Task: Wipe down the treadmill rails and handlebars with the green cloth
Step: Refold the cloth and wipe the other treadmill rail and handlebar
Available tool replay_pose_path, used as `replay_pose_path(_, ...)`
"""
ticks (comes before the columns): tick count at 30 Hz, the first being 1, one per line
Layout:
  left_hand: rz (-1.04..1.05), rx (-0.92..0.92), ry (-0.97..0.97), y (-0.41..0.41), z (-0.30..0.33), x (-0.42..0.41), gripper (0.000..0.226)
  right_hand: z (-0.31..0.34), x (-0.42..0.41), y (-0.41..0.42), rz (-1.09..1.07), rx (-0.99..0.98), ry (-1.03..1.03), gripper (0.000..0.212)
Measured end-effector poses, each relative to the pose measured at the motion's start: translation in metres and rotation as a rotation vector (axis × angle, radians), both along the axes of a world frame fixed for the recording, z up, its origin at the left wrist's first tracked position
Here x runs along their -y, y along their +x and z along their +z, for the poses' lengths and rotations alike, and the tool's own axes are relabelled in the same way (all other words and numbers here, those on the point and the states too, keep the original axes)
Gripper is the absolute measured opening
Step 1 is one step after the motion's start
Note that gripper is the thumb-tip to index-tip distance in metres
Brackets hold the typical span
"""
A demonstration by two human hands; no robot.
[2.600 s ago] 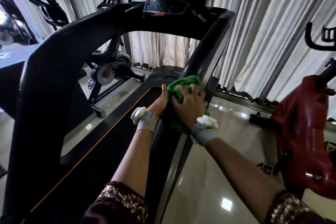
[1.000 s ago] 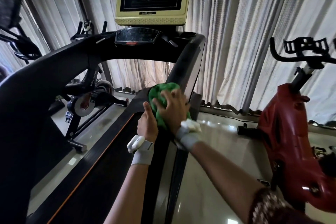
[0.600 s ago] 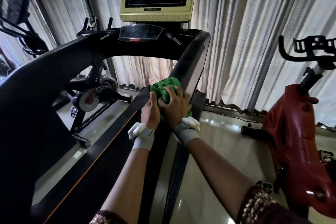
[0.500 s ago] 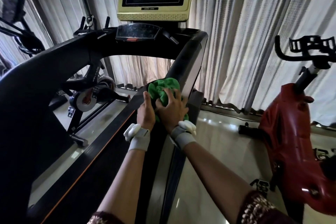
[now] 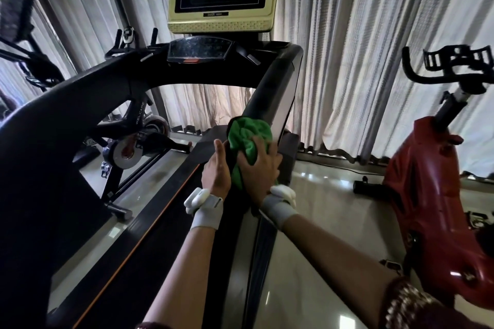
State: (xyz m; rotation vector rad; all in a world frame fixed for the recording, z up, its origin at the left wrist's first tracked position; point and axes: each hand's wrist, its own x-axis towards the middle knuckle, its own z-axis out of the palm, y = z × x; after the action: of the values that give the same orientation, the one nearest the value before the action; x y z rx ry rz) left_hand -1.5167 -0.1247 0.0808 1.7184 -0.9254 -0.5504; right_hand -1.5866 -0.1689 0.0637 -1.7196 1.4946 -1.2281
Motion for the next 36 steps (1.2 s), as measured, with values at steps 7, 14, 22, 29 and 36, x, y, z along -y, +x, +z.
replay_pose_path(7,0.003,0.125,0.058,0.001,-0.004,0.005,0.058,0.015,0.041,-0.003,0.052,0.169,0.033,0.047)
replay_pose_path(14,0.001,0.163,0.066,0.002,-0.001,0.006,0.055,0.004,0.027,-0.001,0.043,0.158,0.023,0.047)
replay_pose_path(22,0.004,0.180,0.060,0.002,-0.002,0.007,0.057,0.010,0.028,0.001,-0.032,0.188,0.081,0.049)
replay_pose_path(29,0.010,0.208,0.075,0.000,0.000,0.003,0.066,0.029,0.058,-0.007,0.036,0.213,0.164,0.062)
replay_pose_path(36,0.044,0.161,0.105,-0.003,0.005,0.001,0.055,0.006,0.022,-0.001,-0.001,-0.028,0.040,0.052)
